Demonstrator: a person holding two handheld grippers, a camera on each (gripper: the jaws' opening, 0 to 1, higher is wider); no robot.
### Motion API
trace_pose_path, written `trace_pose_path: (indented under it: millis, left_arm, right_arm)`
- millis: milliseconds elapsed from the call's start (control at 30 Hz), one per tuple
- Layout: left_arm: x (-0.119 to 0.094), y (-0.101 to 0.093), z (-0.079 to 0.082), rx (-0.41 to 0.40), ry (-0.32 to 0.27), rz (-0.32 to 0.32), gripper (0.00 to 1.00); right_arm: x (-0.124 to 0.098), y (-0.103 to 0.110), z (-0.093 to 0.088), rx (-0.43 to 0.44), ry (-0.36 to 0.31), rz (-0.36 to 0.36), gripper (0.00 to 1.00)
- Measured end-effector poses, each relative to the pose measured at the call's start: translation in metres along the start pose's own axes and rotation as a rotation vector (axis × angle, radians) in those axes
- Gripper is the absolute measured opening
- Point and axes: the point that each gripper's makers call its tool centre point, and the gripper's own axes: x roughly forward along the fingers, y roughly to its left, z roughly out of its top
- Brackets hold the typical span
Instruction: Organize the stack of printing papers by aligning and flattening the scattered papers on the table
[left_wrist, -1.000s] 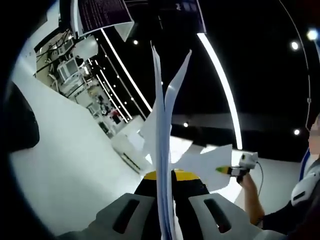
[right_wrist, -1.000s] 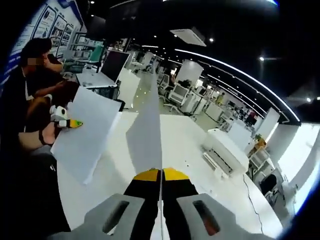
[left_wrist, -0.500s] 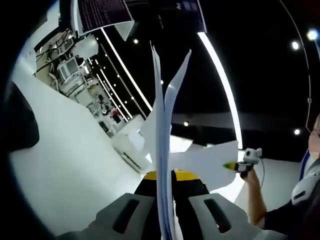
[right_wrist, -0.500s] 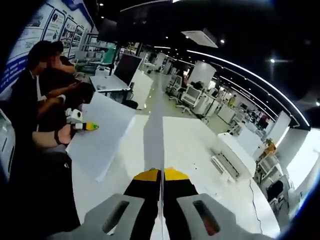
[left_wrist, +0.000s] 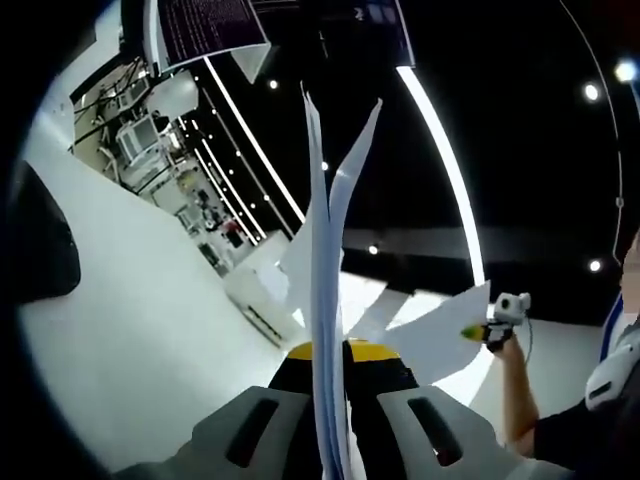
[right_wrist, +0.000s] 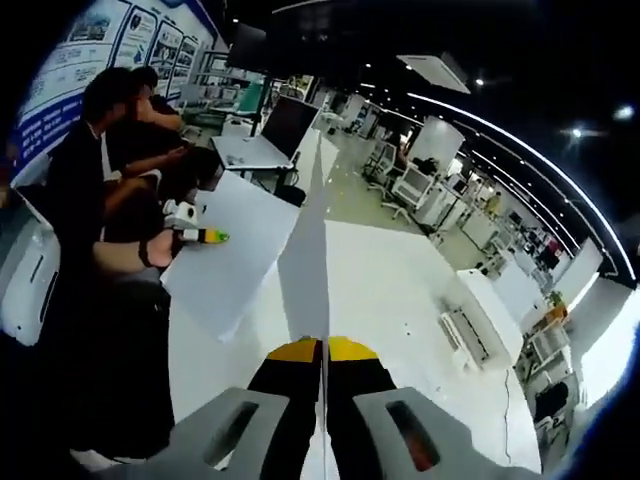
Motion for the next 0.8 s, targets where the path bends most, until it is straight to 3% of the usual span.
trace_pose_path:
  millis: [300, 400, 633, 800]
  left_arm:
    - [0.000, 0.000, 0.000, 0.005, -0.001, 0.004, 0.06]
    - [0.001, 0.001, 0.000, 0.006, 0.000, 0.006, 0.06]
    - [0.000, 0.004, 0.001, 0.011, 0.004, 0.008, 0.06]
    - [0.000, 0.003, 0.001, 0.019, 0.003, 0.008, 0.06]
  right_arm:
    - [0.000, 0.022, -0.008, -0.049, 0.046, 0.156, 0.00]
    - [-0.002, 0.041, -0.010, -0.062, 0.061, 0.249, 0.00]
    - [-0.010, 0.064, -0.002, -0.084, 0.057, 0.361, 0.00]
    - [-0.004, 0.077, -0.002, -0.090, 0.089, 0.448, 0.00]
